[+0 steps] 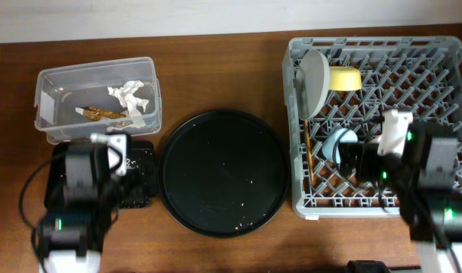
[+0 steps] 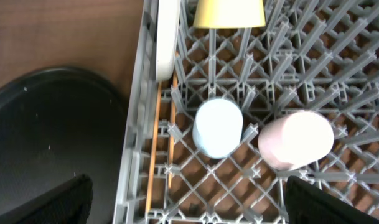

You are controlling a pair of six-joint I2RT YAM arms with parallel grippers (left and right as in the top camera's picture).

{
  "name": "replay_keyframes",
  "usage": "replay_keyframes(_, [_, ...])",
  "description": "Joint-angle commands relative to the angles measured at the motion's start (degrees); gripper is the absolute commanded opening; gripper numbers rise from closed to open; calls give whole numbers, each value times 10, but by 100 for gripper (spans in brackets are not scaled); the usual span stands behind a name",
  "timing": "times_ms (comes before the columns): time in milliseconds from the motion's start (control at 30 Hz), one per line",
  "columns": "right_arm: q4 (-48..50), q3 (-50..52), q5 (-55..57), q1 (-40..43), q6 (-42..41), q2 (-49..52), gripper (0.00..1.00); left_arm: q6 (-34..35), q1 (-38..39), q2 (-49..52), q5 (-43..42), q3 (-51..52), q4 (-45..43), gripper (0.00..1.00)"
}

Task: Sort waste into correct bins and load items into the dishwasher rack

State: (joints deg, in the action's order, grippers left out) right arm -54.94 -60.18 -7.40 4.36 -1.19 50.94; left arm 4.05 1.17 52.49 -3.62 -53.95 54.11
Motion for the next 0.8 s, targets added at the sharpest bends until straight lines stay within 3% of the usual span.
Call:
replay_keyframes(0, [2,45,9,2,3,-88,99,-11,-1,-130,14,73,-10,99])
replay_keyframes(100, [-20,50,17,2,3,-120,99,-11,-1,-198,15,84,-10,99])
replay_keyframes(433, [-26,54,26,1,5,-124,99,-11,-1,-198,15,84,-9,99])
replay_keyframes(567, [123,170,6,-27,6,-281,99,-11,-1,-198,15,84,-9,99])
replay_keyframes(633, [238,312,3,-29,5,-428,99,-11,-1,-198,15,84,-9,99])
replay_keyframes(767, [424,462,4,-29,6,-506,99,-11,-1,-198,15,84,-8,99])
